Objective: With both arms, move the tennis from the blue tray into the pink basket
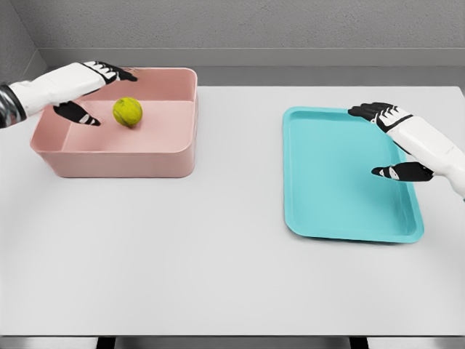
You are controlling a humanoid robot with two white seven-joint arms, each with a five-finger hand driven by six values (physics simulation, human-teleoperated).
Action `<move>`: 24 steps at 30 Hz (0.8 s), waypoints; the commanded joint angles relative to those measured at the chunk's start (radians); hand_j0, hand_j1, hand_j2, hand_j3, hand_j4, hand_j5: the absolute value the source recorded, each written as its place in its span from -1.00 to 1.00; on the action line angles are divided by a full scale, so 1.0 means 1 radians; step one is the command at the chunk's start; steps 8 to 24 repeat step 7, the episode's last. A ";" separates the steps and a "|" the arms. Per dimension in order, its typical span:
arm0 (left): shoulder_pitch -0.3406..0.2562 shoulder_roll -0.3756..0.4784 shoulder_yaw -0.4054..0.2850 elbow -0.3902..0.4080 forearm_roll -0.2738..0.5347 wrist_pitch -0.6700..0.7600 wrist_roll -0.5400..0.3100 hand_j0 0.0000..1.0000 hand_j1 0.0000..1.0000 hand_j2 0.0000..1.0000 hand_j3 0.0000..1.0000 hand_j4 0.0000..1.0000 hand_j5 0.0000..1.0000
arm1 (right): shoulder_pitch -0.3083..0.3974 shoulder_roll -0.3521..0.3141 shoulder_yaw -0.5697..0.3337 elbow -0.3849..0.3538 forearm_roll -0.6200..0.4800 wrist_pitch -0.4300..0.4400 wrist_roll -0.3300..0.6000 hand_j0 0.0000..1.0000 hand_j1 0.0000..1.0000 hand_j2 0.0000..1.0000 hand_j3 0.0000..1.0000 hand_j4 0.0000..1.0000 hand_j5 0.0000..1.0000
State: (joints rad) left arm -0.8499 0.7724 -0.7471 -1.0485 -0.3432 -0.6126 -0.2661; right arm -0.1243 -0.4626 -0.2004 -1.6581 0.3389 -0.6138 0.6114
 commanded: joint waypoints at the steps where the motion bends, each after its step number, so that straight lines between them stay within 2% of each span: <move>1: 0.002 0.099 0.003 -0.008 0.061 0.002 0.001 1.00 1.00 1.00 1.00 1.00 1.00 | 0.000 -0.001 -0.001 -0.002 -0.008 0.003 -0.001 1.00 1.00 1.00 1.00 1.00 1.00; 4: 0.017 0.206 0.006 -0.007 0.070 0.002 0.001 1.00 1.00 1.00 1.00 1.00 1.00 | 0.014 -0.001 -0.027 -0.002 -0.008 0.003 -0.001 1.00 1.00 1.00 1.00 1.00 1.00; 6: 0.043 0.242 0.009 -0.002 0.119 0.002 -0.004 1.00 1.00 1.00 1.00 1.00 1.00 | 0.014 -0.001 -0.027 -0.002 -0.008 0.003 -0.001 1.00 1.00 1.00 1.00 1.00 1.00; 24: 0.045 0.245 0.017 -0.002 0.118 0.002 -0.005 1.00 1.00 1.00 1.00 1.00 1.00 | 0.014 -0.001 -0.027 -0.002 -0.009 0.003 -0.001 1.00 1.00 1.00 1.00 1.00 1.00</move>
